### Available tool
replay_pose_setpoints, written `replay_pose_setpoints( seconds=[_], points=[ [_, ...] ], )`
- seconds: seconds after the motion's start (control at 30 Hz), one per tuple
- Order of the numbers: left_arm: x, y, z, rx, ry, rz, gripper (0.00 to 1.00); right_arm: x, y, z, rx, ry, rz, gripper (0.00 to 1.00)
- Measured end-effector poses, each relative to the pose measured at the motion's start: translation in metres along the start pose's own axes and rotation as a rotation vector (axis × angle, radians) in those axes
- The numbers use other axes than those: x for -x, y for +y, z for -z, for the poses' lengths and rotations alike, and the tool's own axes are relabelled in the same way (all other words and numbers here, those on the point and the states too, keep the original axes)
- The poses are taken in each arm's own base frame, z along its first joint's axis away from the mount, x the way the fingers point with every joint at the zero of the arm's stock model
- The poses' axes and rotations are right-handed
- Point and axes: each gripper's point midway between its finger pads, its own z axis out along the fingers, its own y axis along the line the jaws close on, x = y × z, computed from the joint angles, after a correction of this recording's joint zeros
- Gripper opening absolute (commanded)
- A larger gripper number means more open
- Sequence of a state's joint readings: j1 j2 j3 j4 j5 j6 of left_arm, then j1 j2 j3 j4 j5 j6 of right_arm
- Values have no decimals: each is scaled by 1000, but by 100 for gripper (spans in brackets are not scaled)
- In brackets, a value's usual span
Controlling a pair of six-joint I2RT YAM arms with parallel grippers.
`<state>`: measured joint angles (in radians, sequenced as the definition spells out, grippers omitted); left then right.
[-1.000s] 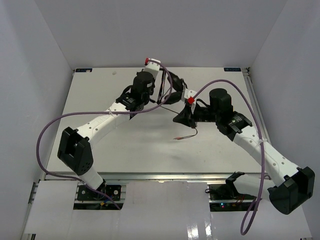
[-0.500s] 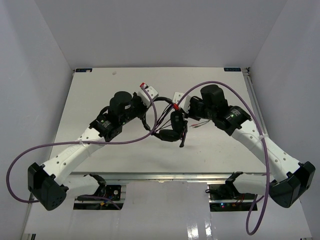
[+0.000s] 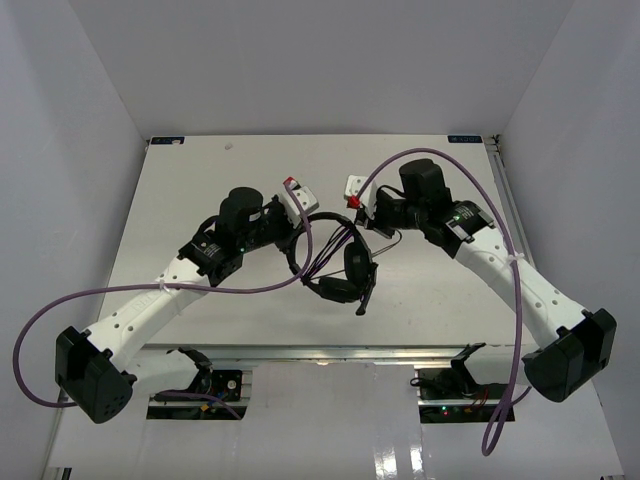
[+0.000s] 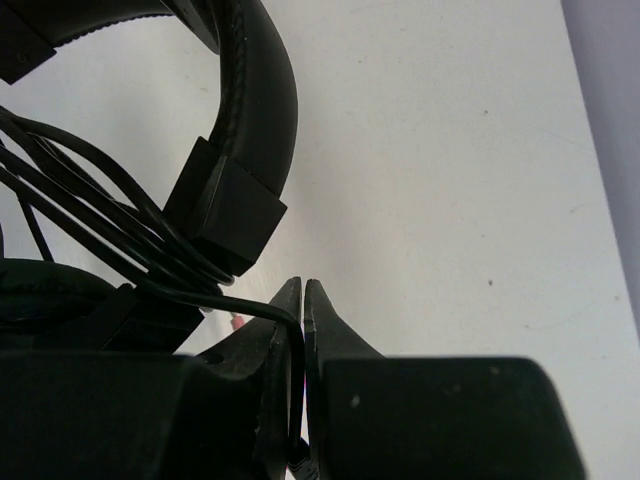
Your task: Wrap the headphones
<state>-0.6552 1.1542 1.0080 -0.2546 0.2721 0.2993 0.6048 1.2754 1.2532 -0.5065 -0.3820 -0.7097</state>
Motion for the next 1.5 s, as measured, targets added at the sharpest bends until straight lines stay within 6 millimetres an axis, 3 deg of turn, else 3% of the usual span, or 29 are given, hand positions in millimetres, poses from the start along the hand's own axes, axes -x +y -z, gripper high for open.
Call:
replay_pose_setpoints(
  seconds=[0.17, 0.23, 0.33, 0.43, 0.57, 0.73, 0.9, 1.03, 1.23, 1.5],
  points=[
    [2, -3, 1, -11, -1, 38, 0, -2, 5, -6, 90, -67, -113, 17],
    [6, -6, 2, -27, -8, 58, 0, -1, 7, -6, 144, -125, -173, 25],
    [20, -13, 4, -65, -39, 95, 0, -3, 4, -6, 196, -210, -248, 38],
    [36, -21, 7, -100, -80, 144, 0, -4, 8, -7, 277, -295, -327, 42],
    [53, -31, 8, -148, -131, 218, 0, 0, 22, -8, 365, -382, -384, 37],
    [96, -37, 16, -198, -249, 277, 0, -6, 39, -11, 436, -436, -483, 32],
    [127, -25, 23, -153, -339, 345, 0, -7, 52, -9, 484, -463, -554, 13],
    [141, -7, 26, -62, -395, 425, 0, 2, 53, -1, 486, -494, -546, 10],
    [138, 31, 35, 166, -456, 562, 0, 16, 61, 18, 460, -551, -474, 8],
    [95, 64, 28, 425, -427, 786, 0, 20, 61, 23, 378, -571, -444, 8]
  ],
)
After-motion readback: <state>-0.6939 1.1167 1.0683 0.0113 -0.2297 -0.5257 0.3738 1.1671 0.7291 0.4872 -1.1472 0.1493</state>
